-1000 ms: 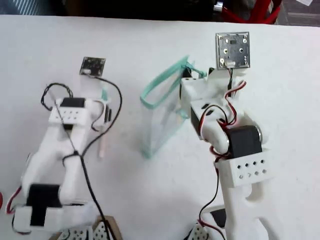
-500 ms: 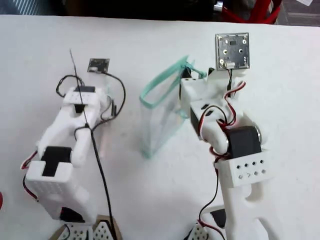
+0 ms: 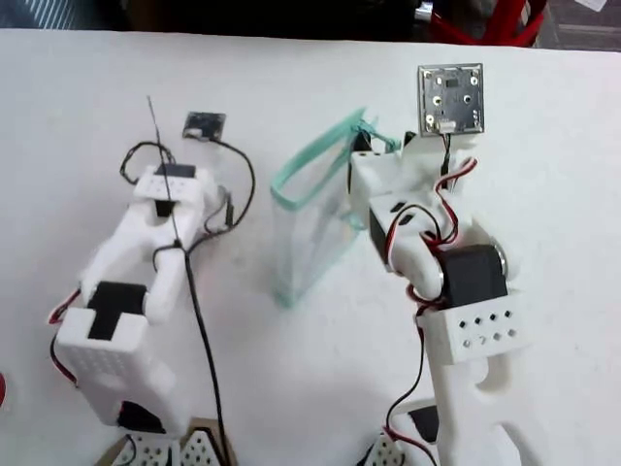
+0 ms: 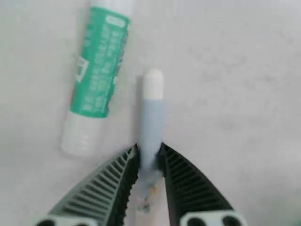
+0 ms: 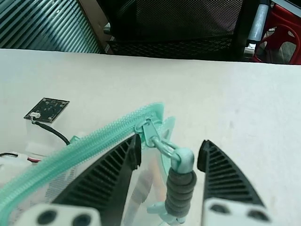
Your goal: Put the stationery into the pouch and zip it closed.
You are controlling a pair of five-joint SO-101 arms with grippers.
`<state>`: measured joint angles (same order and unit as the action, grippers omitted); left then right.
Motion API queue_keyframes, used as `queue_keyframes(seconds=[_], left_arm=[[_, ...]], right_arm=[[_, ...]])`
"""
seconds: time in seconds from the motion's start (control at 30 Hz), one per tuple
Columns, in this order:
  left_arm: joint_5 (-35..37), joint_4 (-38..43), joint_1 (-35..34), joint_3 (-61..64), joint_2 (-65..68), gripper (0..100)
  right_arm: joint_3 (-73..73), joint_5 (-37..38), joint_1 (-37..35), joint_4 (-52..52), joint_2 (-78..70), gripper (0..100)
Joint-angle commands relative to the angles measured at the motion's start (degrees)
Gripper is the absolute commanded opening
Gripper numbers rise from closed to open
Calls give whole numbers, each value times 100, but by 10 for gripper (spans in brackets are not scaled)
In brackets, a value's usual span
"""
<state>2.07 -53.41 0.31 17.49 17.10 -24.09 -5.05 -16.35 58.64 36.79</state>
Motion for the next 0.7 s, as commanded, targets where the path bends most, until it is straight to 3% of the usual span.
queue_keyframes(seconds=[0.0,0.2,0.37,0.53,0.67], left_arm=[[-53,-53,198,-378,119,90],[-88,-800,198,-993,462,19],[-88,-1442,233,-1424,233,23],[-88,-2655,330,-2207,-1024,23],[-70,-3042,347,-2470,-2484,23]], right_arm=[[-281,-35,-4,31,-48,198],[-281,-35,-4,31,-48,198],[-281,-35,-4,31,-48,198],[-290,-35,-4,31,-48,198],[-290,-35,-4,31,-48,198]])
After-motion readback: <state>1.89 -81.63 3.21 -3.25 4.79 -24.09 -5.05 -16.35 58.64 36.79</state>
